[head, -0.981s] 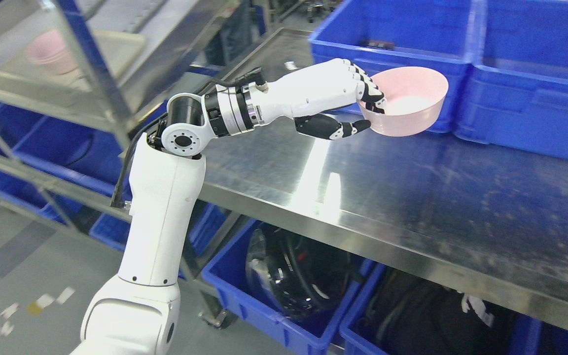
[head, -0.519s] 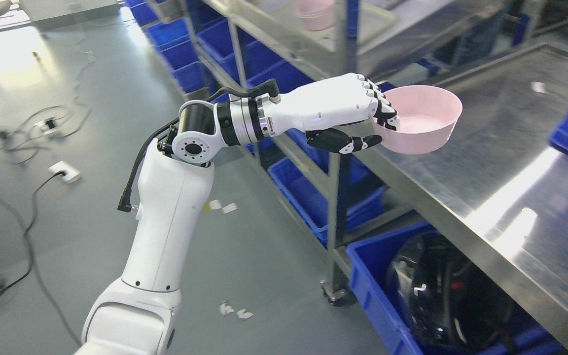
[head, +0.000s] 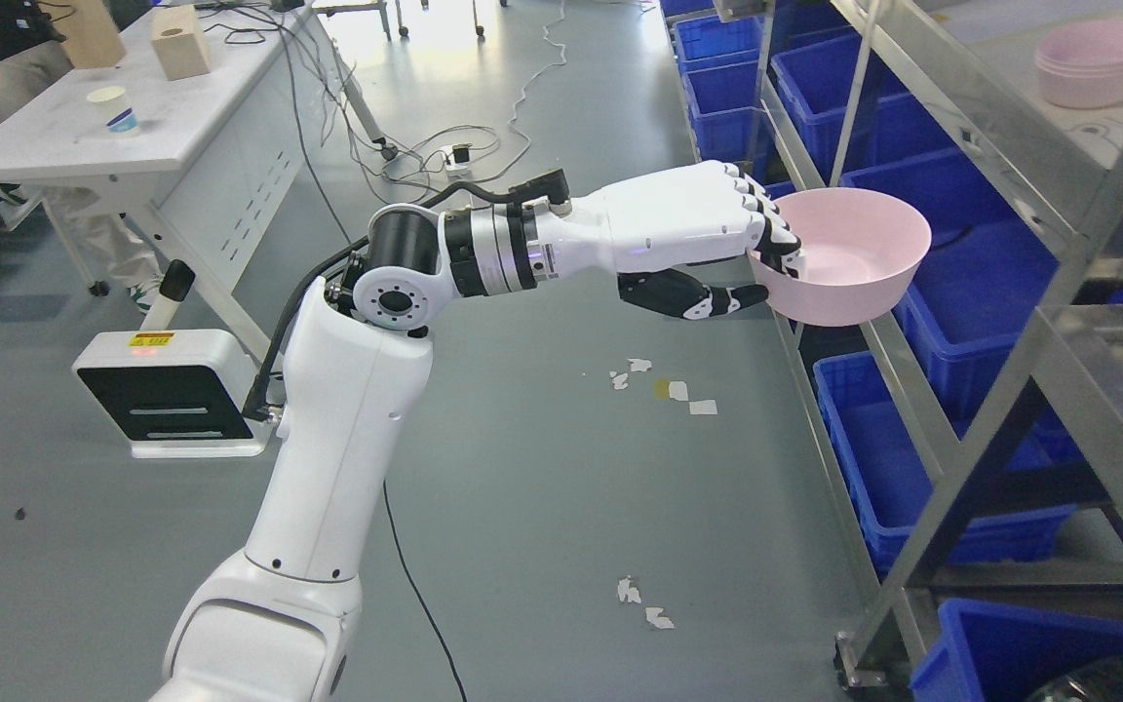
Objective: Stack pink IKEA bowl on shelf middle layer
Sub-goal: 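Hold the pink bowl in the left hand while turning toward the other shelf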
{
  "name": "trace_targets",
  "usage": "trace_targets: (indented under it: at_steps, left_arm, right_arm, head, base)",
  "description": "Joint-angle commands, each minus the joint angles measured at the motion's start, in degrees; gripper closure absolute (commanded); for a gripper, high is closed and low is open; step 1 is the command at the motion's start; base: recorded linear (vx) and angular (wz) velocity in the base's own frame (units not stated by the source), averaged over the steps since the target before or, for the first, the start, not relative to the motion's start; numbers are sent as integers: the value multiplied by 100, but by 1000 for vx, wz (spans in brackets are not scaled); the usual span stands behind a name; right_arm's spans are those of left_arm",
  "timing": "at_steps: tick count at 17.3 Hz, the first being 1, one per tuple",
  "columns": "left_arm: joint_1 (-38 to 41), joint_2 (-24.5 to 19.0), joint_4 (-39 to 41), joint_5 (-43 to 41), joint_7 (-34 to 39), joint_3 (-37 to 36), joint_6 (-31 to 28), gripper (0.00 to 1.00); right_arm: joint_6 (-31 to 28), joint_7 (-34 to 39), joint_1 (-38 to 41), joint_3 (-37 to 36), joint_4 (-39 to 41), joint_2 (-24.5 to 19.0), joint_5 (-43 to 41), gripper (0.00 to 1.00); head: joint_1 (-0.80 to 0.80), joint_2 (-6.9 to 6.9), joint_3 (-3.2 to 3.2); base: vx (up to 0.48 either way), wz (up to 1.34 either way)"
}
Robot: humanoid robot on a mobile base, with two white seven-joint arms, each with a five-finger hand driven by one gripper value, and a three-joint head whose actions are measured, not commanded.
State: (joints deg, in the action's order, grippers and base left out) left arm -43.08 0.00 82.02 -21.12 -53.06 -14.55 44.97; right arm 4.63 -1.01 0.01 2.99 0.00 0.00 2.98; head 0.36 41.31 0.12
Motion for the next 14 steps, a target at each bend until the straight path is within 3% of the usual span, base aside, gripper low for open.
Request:
trace_targets:
  at_steps: [1,7,14]
  left_arm:
    - [62,-100,42,3,-3,-127,3,98]
    - [141,-100,42,3,-12,-232,3,98]
    - [291,-100,42,-6,-20,-363,3,97]
  right_arm:
    - [3,-5,17,0,100,100,0,0]
    - [3,-5,25,0,100,100,0,0]
    - [3,-5,17,0,100,100,0,0]
  head:
    - [0,0,0]
    - [0,0,0]
    - [0,1,0]
  base:
    - [91,478]
    - [150,306]
    - [291,15]
